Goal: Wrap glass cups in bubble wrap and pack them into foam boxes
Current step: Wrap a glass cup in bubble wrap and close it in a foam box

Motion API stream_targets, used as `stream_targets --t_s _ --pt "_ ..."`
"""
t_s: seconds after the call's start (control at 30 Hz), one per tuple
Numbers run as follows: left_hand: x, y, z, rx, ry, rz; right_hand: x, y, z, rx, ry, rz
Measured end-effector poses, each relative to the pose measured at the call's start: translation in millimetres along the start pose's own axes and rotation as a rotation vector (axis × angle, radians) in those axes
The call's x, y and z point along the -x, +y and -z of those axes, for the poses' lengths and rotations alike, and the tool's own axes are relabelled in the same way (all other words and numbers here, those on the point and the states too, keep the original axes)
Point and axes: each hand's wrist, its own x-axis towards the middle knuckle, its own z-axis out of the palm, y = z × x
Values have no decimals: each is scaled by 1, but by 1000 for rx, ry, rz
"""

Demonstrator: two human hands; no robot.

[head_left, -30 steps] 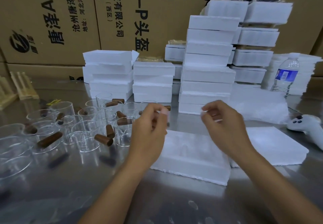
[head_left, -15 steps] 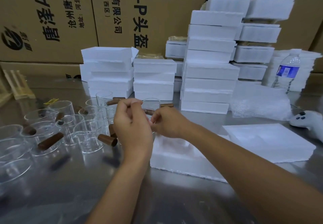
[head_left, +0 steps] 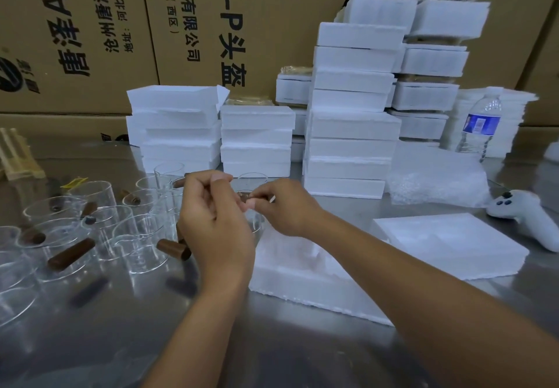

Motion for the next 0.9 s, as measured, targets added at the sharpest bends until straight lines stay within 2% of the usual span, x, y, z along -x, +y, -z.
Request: stream_targets --t_s 0.13,0.23,0.33,0.47,0.63,0.7,0.83,0.9 --pt "2 -2 1 -74 11 -118 8 2 24 -203 133 1" --pt "2 -1 0 -87 -15 -90 22 10 49 -402 225 -20" --pt "1 2 -3 -74 -196 106 46 21 77 -514 240 -66" --pt "5 8 -21 137 -482 514 82 38 109 -491 237 -82" --pt "23 15 -52 446 -630 908 107 54 123 -392 224 -89" --pt "30 14 -60 534 -648 1000 109 62 124 -392 213 -97" --pt "33 7 -64 618 -556 1049 102 76 130 -380 125 -81" --pt "30 4 -60 647 -490 1047 87 91 137 -427 196 -141"
